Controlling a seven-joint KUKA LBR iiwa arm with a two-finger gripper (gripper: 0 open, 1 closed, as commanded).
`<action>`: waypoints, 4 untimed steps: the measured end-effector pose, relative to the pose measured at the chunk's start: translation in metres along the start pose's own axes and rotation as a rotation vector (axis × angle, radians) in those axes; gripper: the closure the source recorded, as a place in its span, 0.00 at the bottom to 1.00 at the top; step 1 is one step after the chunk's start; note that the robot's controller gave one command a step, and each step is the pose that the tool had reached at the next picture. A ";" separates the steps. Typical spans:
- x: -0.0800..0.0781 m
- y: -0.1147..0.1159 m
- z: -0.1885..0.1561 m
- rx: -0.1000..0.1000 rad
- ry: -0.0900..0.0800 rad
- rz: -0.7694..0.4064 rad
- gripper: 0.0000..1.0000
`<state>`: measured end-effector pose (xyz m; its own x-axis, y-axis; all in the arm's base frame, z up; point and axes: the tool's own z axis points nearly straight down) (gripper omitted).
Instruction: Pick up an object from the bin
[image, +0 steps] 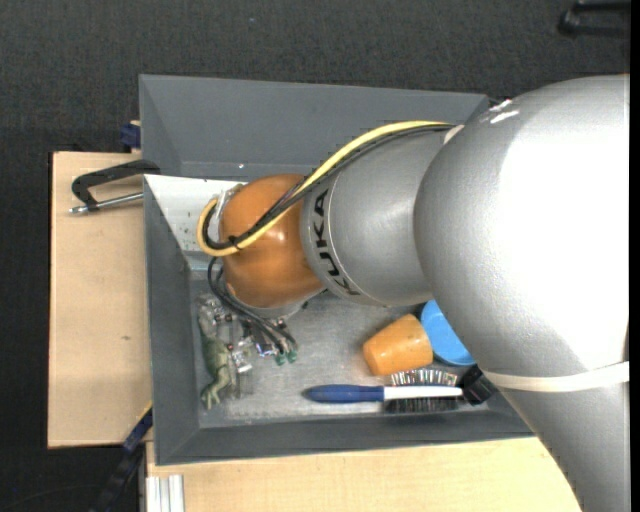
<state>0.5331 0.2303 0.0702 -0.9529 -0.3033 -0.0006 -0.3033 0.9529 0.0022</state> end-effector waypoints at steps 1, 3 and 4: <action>-0.002 -0.002 -0.002 0.001 -0.004 0.004 1.00; -0.022 -0.021 -0.002 0.000 -0.005 0.002 1.00; -0.043 -0.043 -0.001 0.004 -0.003 -0.001 1.00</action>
Offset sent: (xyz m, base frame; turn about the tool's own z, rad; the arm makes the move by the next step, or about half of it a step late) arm 0.0000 0.0000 0.0000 0.0000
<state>0.5873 0.2019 0.0714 -0.9527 -0.3039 -0.0037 -0.3039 0.9527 -0.0021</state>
